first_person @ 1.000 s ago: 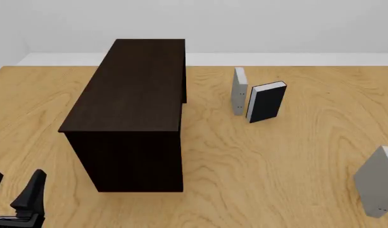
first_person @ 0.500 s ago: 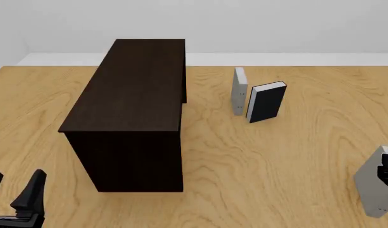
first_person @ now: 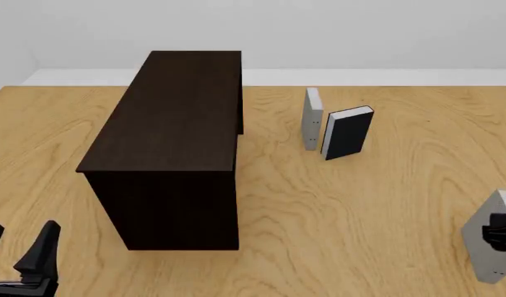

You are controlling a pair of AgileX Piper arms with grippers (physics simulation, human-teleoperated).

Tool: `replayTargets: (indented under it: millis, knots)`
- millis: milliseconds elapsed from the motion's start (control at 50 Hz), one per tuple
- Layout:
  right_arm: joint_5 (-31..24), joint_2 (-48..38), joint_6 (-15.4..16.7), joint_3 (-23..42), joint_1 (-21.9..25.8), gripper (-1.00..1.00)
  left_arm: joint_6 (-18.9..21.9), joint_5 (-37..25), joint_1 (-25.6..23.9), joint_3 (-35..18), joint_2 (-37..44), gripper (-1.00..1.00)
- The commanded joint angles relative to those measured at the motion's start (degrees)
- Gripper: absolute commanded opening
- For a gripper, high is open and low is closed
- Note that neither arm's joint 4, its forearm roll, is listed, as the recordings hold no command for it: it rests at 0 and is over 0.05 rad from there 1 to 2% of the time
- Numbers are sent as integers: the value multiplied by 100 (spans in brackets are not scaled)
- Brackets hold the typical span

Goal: Pick up the book on the right and place it under the cabinet shelf.

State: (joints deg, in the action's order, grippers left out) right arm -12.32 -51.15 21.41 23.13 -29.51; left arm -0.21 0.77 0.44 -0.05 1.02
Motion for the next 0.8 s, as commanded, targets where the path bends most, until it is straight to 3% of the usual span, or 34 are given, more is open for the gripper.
replayTargets:
  millis: [20,540,560,800]
  knots:
    - [600,-562,101,-224,-155,100,10,33,0,1,31,100]
    - [1524,-1514,164,-497,-330,100,8,1,1,-2,2,100]
    - [1511,-1398,180,-479,-381,-100,7,3,1,-2,4,100]
    - [702,-721,58,-201,-204,-100,10,56,2,1,53,100]
